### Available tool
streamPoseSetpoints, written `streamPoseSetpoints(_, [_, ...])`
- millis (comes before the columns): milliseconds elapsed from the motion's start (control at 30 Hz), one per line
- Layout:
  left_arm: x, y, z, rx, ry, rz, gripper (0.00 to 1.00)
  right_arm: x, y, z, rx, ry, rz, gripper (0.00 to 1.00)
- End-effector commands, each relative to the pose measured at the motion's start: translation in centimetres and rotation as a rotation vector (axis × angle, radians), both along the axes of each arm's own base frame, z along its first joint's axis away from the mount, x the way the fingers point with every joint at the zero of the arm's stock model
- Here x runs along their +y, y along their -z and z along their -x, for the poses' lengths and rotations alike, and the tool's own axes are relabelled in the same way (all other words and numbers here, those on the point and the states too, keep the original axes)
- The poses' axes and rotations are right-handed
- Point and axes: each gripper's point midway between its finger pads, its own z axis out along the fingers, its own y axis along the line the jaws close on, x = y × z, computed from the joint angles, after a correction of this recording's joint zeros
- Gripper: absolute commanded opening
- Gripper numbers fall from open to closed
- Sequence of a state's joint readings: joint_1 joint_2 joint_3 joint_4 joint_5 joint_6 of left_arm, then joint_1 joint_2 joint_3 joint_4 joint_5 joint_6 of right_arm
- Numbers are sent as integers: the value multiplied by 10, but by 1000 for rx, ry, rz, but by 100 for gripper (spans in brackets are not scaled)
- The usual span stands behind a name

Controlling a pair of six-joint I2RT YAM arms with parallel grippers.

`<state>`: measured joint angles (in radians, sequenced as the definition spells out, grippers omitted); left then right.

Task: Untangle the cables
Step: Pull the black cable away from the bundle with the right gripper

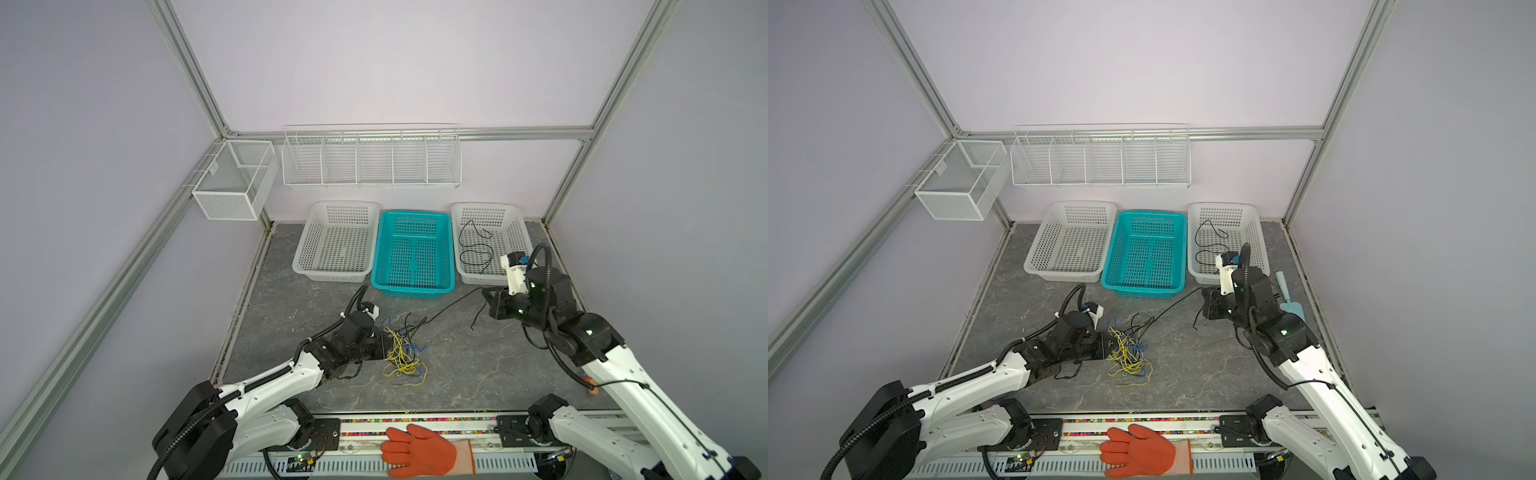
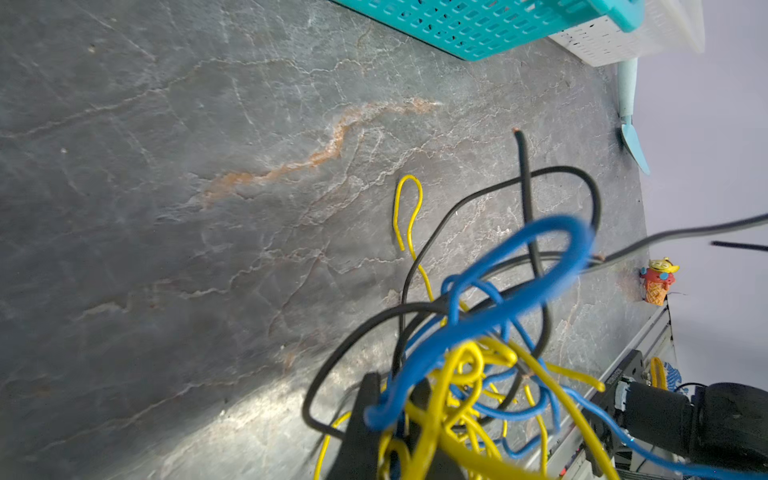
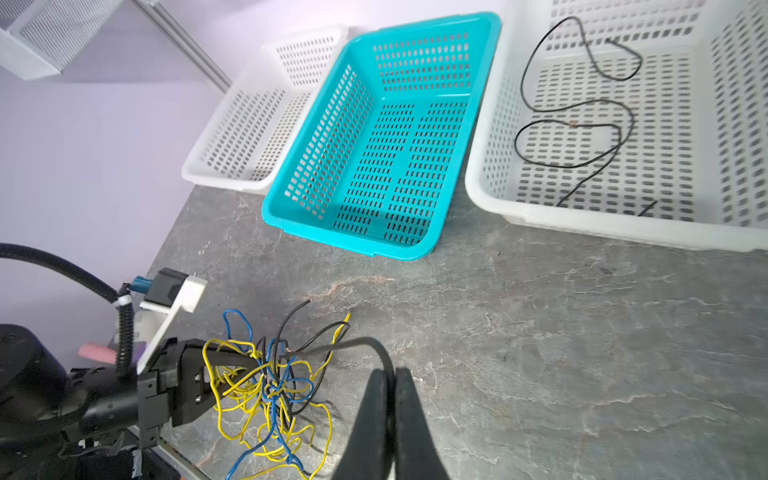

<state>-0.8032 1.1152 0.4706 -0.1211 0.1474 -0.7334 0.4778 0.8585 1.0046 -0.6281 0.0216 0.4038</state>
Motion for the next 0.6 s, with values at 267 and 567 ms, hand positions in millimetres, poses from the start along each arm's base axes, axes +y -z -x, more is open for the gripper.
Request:
streamPoseSetpoints(267, [10,21,3,23,-7,-62,0,-74,-103,25,-260,277,25,7])
streamPoseSetpoints(567, [14,29,6,31,-8,-73,0,-100,-183,69,-418,317,-90,7])
